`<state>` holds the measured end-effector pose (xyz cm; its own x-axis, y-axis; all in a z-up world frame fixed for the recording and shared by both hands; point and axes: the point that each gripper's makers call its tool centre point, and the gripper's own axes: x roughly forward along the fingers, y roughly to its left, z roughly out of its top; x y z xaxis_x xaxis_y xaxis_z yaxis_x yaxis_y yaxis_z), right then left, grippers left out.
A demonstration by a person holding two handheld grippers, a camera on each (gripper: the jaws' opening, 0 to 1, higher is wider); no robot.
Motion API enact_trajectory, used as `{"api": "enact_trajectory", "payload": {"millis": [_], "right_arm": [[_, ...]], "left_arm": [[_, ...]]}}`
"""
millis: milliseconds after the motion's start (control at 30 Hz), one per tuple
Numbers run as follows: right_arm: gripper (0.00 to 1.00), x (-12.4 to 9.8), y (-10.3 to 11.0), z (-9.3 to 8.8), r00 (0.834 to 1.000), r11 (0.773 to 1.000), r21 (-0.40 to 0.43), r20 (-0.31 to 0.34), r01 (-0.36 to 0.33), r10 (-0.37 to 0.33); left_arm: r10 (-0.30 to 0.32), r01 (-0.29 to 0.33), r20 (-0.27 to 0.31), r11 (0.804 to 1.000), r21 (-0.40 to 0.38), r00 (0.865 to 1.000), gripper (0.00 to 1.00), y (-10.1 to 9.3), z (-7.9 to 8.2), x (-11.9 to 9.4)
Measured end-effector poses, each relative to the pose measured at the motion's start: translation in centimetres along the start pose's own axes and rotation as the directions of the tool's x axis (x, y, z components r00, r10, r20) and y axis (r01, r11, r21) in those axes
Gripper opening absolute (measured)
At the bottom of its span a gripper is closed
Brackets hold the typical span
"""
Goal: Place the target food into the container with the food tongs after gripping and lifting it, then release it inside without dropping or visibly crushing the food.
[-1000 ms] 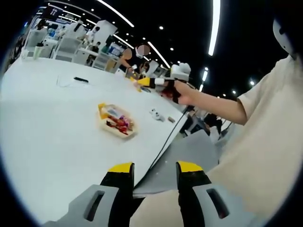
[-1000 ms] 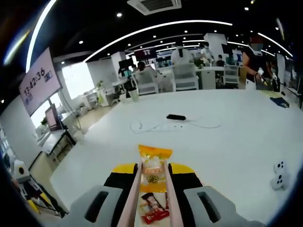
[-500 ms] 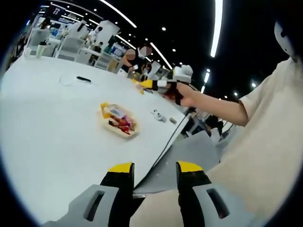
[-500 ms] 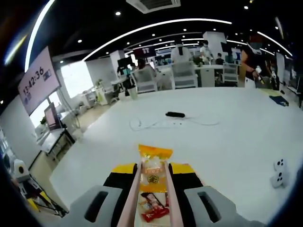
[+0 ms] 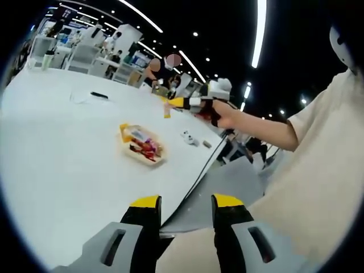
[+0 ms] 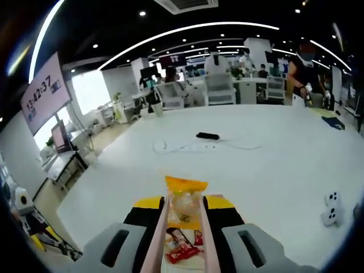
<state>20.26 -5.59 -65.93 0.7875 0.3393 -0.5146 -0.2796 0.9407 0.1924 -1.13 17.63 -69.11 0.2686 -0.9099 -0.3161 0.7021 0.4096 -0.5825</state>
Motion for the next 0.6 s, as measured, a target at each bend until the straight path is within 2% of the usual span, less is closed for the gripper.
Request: {"api": "enact_trajectory", "payload": {"millis": [600], "right_arm": [[0.27,-0.10,0.08,0.13,1.000,1.000,0.004,0.001,-0.004,0.004]], "left_arm": [[-0.006,0.006,-0.006,1.000,0.004,1.000,0.34,-0.14,-0.02,0.15]]}}
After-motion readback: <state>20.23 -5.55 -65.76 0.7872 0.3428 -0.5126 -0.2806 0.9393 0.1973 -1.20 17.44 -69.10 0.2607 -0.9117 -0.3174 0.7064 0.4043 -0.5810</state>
